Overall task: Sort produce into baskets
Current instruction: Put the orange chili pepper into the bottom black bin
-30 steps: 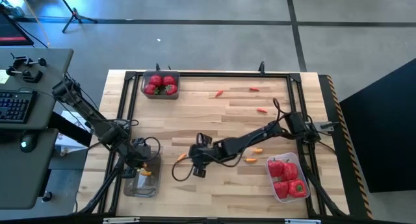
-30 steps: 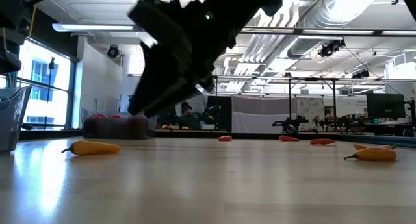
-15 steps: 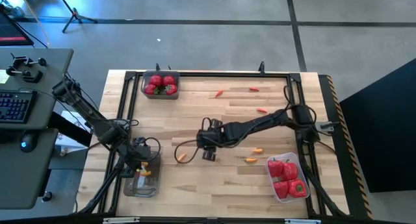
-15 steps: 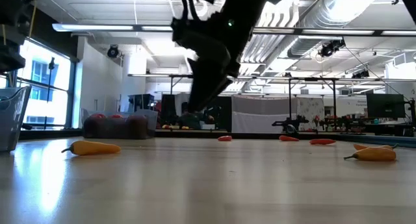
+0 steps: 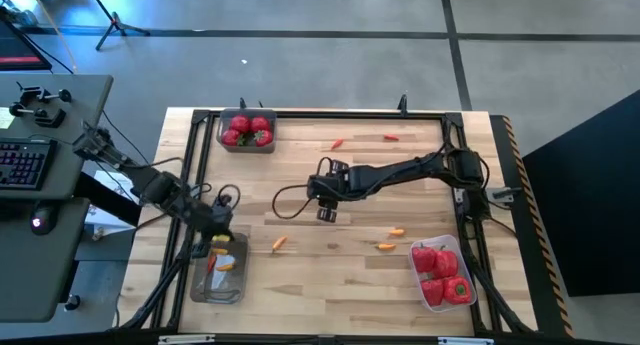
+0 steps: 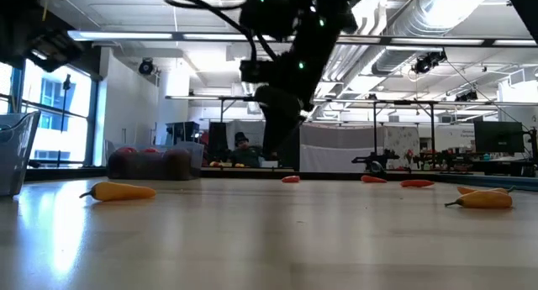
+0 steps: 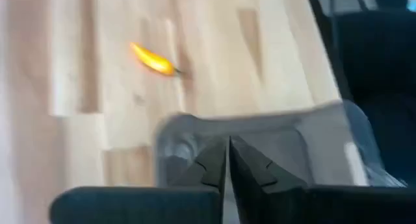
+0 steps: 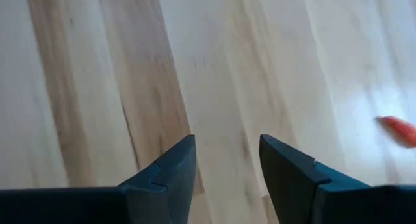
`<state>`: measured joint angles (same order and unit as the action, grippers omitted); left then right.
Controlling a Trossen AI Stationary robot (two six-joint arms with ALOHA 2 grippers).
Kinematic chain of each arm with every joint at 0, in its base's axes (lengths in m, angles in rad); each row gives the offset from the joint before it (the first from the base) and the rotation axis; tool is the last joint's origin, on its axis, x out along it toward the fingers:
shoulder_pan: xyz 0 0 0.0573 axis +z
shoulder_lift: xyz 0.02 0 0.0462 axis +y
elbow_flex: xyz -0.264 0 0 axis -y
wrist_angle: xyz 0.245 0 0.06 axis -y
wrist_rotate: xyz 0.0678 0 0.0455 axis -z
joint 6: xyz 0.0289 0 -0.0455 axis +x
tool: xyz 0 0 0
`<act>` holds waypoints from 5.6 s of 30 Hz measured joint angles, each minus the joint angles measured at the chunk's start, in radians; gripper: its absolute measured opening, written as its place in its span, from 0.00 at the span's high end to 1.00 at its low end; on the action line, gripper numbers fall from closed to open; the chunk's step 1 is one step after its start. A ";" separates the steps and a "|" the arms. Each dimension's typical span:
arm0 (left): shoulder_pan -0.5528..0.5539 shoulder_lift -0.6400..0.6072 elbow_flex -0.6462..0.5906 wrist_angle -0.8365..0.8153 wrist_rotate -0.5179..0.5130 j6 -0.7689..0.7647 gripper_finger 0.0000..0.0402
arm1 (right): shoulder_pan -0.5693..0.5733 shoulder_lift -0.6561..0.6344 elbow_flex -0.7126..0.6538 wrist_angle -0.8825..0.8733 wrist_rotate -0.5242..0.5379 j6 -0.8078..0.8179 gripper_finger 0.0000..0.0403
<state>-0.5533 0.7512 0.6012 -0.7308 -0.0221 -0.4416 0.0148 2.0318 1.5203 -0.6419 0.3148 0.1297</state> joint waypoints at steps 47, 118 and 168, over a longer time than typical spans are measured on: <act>0.893 0.527 0.000 0.868 0.458 0.401 1.00 | -0.842 -0.324 -0.464 0.071 -0.305 -0.374 0.48; 0.941 0.526 0.000 0.863 0.449 0.488 1.00 | -0.800 -0.082 -0.252 -0.209 -0.207 -0.557 0.89; 0.872 0.526 0.000 1.207 0.397 0.365 0.74 | -0.146 -0.358 -0.585 1.352 -0.361 0.027 1.00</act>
<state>0.3185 1.2774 0.6010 0.4760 0.3754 -0.0770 -0.1314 1.6737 0.9356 0.7096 -0.0460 0.1562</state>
